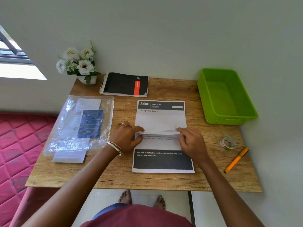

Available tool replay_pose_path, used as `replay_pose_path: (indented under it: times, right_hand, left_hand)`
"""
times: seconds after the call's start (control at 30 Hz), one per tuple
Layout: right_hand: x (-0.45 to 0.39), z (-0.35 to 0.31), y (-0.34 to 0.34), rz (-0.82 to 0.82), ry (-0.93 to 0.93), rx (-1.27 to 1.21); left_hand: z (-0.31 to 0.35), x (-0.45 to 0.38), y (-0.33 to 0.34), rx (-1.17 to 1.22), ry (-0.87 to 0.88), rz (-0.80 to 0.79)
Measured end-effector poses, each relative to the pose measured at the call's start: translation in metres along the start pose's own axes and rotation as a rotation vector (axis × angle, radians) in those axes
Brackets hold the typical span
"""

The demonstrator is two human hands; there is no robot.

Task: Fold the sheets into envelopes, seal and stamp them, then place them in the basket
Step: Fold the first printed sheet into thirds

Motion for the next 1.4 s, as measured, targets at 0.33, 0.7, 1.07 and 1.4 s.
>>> replay_pose_path:
  times: [0.33,0.7,1.07,1.4]
  right_hand:
    - [0.007,0.069,0.013,0.186,0.916,-0.690]
    - [-0.015,0.058,0.034,0.071,0.613,0.211]
    - [-0.006,-0.043,0.140,-0.517,0.024,0.150]
    - [-0.005,0.048,0.070,-0.474,0.224,0.359]
  left_hand:
    - [-0.041,-0.011,0.006,0.443,-0.590,0.101]
    - [-0.036,-0.017,0.011,0.249,-0.457,0.257]
    - [-0.019,-0.020,0.030,-0.144,-0.177,-0.001]
    - [-0.018,-0.025,0.031,-0.153,-0.160,-0.019]
Point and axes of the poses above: each hand's wrist, its own x-axis away from the middle knuckle, its own y-axis out of the palm, z = x × y, the point moved 10 cm from there along -x, towards the middle knuckle, and after that the axes turned 14 degrees about z, right-handed, at the moved point
